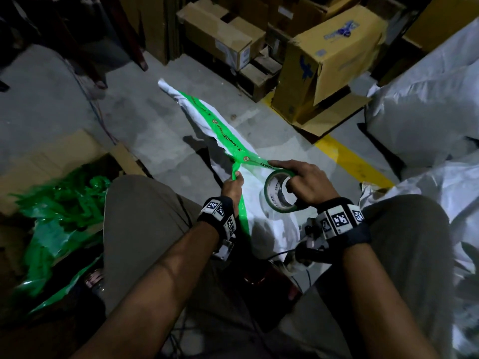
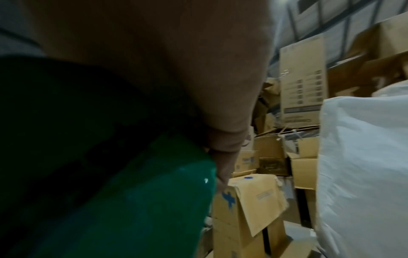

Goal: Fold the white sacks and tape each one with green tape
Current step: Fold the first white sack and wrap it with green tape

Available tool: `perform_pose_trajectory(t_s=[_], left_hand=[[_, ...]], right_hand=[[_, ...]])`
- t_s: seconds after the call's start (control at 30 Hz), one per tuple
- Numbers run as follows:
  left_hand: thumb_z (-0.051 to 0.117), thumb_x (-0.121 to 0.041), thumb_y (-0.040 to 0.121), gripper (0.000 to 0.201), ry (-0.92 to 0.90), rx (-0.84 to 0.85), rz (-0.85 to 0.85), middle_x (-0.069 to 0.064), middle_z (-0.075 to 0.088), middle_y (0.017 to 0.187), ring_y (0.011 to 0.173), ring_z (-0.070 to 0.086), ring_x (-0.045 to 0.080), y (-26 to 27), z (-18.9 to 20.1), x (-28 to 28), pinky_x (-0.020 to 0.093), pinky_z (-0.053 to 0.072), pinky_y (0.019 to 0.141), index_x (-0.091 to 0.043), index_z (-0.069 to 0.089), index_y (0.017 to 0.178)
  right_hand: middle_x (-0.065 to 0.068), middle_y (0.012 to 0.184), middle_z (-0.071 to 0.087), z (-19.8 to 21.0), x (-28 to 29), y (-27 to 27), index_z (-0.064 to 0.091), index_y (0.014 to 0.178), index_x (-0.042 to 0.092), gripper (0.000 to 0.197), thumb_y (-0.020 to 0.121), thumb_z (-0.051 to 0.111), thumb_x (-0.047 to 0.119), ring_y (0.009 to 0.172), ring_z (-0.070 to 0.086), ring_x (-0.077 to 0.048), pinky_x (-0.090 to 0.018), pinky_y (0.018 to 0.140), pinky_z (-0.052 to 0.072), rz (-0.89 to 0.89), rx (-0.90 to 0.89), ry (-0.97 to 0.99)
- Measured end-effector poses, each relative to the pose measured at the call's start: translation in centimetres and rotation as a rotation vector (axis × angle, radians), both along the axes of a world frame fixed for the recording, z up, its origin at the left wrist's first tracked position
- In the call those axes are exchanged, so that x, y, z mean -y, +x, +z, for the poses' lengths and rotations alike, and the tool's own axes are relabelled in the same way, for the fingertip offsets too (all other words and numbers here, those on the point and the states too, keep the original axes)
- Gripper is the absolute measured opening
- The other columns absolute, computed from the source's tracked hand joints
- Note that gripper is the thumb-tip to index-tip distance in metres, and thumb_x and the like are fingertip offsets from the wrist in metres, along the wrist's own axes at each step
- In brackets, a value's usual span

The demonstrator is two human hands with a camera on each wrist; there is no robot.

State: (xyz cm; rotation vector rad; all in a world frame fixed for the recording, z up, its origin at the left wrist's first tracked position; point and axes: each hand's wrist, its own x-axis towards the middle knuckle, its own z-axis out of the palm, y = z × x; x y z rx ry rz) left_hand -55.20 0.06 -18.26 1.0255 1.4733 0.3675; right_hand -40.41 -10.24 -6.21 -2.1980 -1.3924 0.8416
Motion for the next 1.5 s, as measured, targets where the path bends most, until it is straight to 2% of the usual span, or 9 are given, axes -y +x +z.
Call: perform_pose_trajectory(t_s=[0.2,0.33,0.47,0.63,0.87,1.0,1.17,1.3,1.5], left_hand=[[0.036,-0.04,0.108,0.056,-0.027,-0.035,-0.009,0.028,0.061,0.113,0.092,0.058,0.031,-0.1,0.1,-0.2,0.03,0.042,0.068,0.008,0.058,0.127],[0.036,-0.042,0.107,0.055,-0.122,0.093,0.049,0.023,0.063,0.127,0.112,0.063,0.036,0.2,0.2,0.0,0.045,0.05,0.099,0.004,0.059,0.126],[0.048,-0.045,0.104,0.044,-0.228,0.378,0.181,0.01,0.075,0.09,0.08,0.072,0.021,0.5,0.5,0.6,0.034,0.059,0.081,-0.005,0.066,0.098],[0.092,-0.059,0.048,0.07,-0.103,0.323,0.175,0.007,0.076,0.093,0.082,0.071,0.025,1.6,-1.8,1.0,0.053,0.059,0.088,-0.011,0.075,0.094],[0.079,-0.036,0.077,0.046,0.064,0.049,0.316,0.021,0.073,0.106,0.093,0.07,0.036,1.7,-2.1,-1.3,0.046,0.058,0.085,-0.003,0.068,0.108],[0.082,-0.026,0.078,0.041,-0.076,0.355,0.428,0.008,0.073,0.106,0.091,0.069,0.025,0.3,0.3,-4.2,0.038,0.056,0.085,-0.005,0.07,0.112],[0.057,-0.004,0.097,0.007,-0.283,0.785,0.107,0.011,0.071,0.086,0.07,0.071,0.023,-0.3,4.6,-2.5,0.036,0.061,0.066,-0.007,0.061,0.102],[0.064,-0.039,0.096,0.026,-0.355,0.489,-0.068,0.006,0.074,0.085,0.072,0.072,0.021,0.0,3.1,0.5,0.039,0.062,0.07,-0.013,0.068,0.095],[0.064,-0.079,0.073,0.08,-0.535,0.286,-0.053,0.01,0.071,0.115,0.106,0.068,0.029,0.5,0.6,1.0,0.043,0.057,0.084,-0.016,0.065,0.123]], right_hand=[[0.008,0.079,0.073,0.1,-0.2,0.8,0.067,0.114,0.057,0.068,0.069,0.055,0.008,0.07,0.06,-0.015,-0.035,0.069,0.049,-0.087,-0.064,-0.074],[-0.01,0.11,0.072,-1.4,0.3,-1.7,0.06,0.129,0.051,0.07,0.068,0.045,0.021,0.097,0.065,-0.032,-0.037,0.085,0.05,0.105,-0.026,-0.25],[-0.002,0.155,0.043,-5.2,0.5,-4.2,0.038,0.149,0.048,0.065,0.089,0.048,0.026,0.132,0.049,-0.031,-0.04,0.104,0.041,0.243,0.111,-0.397],[-0.001,0.152,0.046,-6.1,0.1,-4.4,0.036,0.151,0.04,0.058,0.095,0.049,0.032,0.131,0.05,-0.032,-0.042,0.101,0.042,0.3,0.24,-0.366],[-0.018,0.142,0.046,-10.2,2.9,-7.0,0.047,0.143,0.017,0.06,0.089,0.052,0.043,0.095,0.058,-0.045,-0.05,0.072,0.056,0.25,0.317,-0.015],[-0.012,0.142,0.038,-10.2,2.5,-7.3,0.029,0.15,0.025,0.081,0.076,0.06,0.038,0.114,0.047,-0.039,-0.049,0.09,0.051,0.114,0.115,0.218],[-0.006,0.142,0.042,-9.8,0.7,-5.2,0.033,0.146,0.02,0.09,0.066,0.074,0.015,0.129,0.046,-0.03,-0.043,0.11,0.039,-0.068,-0.227,0.335],[-0.009,0.118,0.056,-9.6,1.1,-3.8,0.031,0.13,0.035,0.082,0.065,0.077,0.017,0.103,0.062,-0.024,-0.047,0.09,0.053,-0.202,-0.31,0.246],[-0.003,0.119,0.059,-8.5,0.7,-2.1,0.053,0.123,0.034,0.072,0.057,0.078,0.018,0.11,0.059,-0.022,-0.046,0.095,0.051,-0.234,-0.284,0.183]])
